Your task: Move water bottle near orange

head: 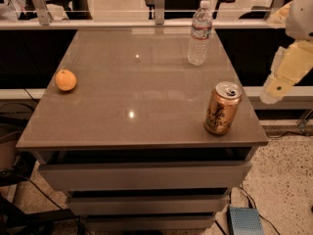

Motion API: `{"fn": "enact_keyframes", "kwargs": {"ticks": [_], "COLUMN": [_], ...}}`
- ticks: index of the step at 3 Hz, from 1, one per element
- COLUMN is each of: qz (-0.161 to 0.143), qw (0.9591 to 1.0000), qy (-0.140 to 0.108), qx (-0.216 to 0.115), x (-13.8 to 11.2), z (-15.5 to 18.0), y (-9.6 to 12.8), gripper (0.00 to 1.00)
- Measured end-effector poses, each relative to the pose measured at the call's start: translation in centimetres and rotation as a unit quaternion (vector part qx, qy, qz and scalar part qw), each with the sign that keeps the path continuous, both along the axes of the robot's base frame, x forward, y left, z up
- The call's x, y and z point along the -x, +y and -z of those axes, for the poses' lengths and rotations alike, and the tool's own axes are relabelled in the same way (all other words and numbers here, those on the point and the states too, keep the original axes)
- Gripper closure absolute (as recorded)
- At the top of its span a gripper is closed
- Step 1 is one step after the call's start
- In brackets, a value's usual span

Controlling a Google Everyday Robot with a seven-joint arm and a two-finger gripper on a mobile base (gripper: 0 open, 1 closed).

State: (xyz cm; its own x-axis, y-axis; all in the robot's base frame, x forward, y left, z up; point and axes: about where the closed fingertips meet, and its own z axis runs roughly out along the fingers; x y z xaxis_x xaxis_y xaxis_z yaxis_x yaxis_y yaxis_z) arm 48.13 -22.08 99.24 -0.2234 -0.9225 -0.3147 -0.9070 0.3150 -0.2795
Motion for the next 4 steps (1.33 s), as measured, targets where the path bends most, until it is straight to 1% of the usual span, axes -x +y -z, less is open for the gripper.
{"fn": "enact_keyframes", "kwargs": {"ticks": [1,2,3,4], "qz": [0.013,0.028,0.055,0.091], "qw": [0.9983,0.9913,0.9799,0.9684], "qy": [-0.025,-0.055,-0.091,-0.129], "qx": [-0.051,-0.116,-0.169,-0.193], "x": [-5.2,-10.8,-15.0,-18.7], "z": [-1.5,-2.9,-3.5,-2.7], "y": [-0.3,0.2,0.9,1.0], "gripper": [0.0,0.0,0.0,0.0]}}
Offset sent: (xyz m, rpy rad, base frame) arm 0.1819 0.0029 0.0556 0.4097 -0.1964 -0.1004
